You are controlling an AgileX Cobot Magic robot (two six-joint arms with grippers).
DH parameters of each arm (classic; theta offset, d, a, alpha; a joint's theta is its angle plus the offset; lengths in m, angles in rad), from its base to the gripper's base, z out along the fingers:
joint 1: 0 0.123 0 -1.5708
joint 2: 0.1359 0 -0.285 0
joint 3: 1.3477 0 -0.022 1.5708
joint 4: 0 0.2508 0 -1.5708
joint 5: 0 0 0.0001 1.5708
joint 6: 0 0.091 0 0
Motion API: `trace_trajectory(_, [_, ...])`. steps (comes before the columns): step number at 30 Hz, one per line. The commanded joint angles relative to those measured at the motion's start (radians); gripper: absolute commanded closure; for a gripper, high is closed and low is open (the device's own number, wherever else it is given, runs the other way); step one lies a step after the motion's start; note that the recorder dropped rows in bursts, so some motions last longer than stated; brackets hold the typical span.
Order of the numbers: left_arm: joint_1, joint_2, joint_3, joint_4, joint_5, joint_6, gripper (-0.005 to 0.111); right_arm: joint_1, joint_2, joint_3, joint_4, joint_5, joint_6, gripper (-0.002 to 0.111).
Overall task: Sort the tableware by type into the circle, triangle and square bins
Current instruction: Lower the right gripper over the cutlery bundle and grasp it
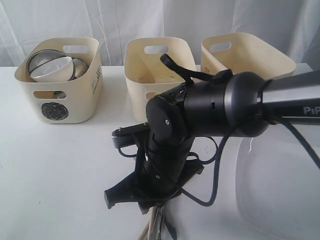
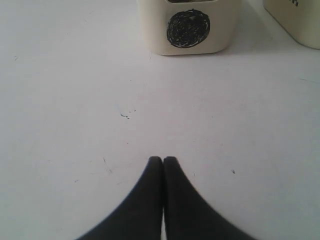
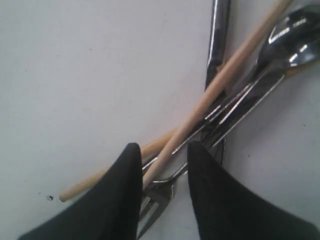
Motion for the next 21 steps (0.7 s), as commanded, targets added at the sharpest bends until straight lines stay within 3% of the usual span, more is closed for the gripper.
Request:
trace_trajectory(1, [-0.006, -0.004, 0.003, -0.011, 0.0, -0.004, 0.107, 0.004, 0.015, 0.0, -0.018, -0.035, 0.063, 0.078])
trace_trajectory(21, [-0.006, -0.004, 0.003, -0.011, 0.0, -0.004, 0.107, 0.004, 0.081, 0.001, -0.142, -0.119, 0.194, 0.078])
